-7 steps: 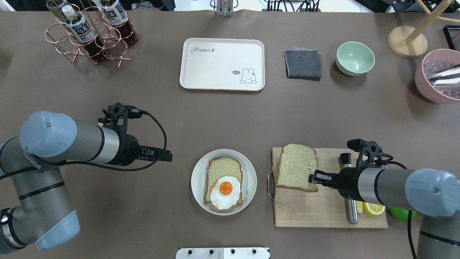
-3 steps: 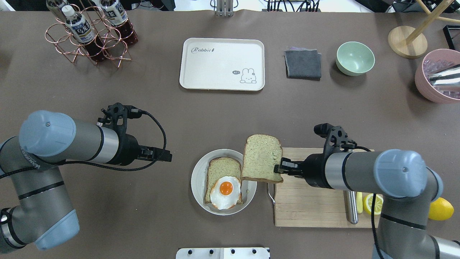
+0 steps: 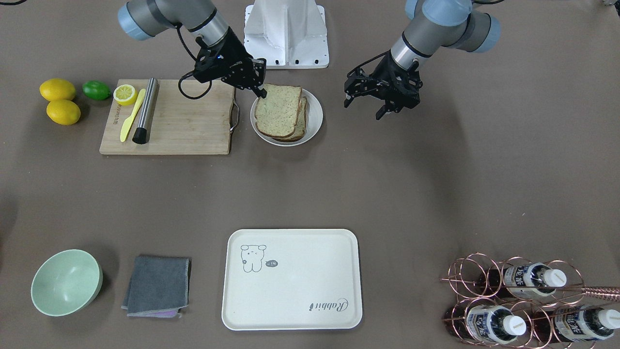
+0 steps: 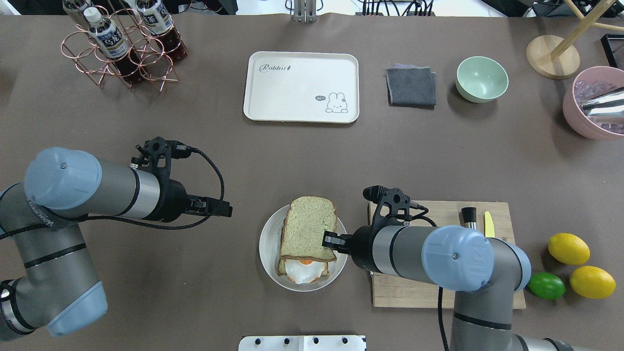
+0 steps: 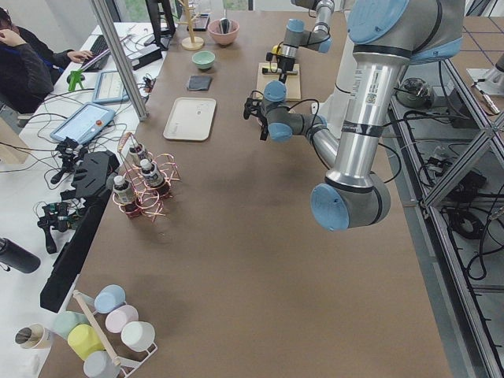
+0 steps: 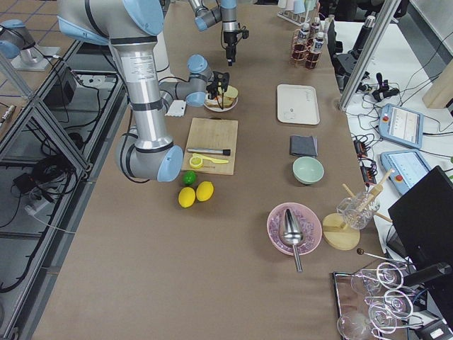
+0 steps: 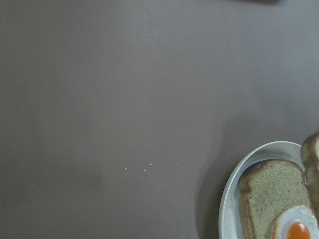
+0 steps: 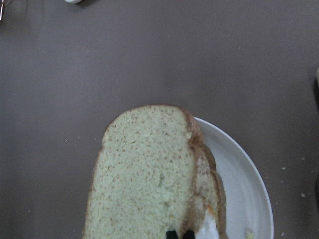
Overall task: Make sandwich and place on tray
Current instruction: 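Carry the bread slice over the egg and lay it on top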
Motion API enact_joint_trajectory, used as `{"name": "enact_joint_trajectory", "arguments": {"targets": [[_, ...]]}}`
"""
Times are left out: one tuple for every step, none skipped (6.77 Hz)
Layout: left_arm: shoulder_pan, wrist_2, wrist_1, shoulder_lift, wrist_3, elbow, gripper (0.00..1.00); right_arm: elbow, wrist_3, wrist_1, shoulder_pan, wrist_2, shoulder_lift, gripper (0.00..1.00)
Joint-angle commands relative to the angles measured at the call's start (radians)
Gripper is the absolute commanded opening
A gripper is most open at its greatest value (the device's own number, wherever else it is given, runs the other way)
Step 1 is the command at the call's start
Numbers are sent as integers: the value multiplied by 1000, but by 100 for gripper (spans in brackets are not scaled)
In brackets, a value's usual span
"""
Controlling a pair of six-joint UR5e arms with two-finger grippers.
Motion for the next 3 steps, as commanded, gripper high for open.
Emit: {"name": "enact_joint_trajectory", "arguments": {"targets": [[-2,-1,-1,1,-5,1,98,-34,-60,-14,-63,-80,26,0],[-1,1,-1,1,-6,1,98,-37,-60,-12,-72,-85,26,0],[-1,1,-1,-1,-6,2,98,-37,-60,-11,-86,-100,24,0]]}}
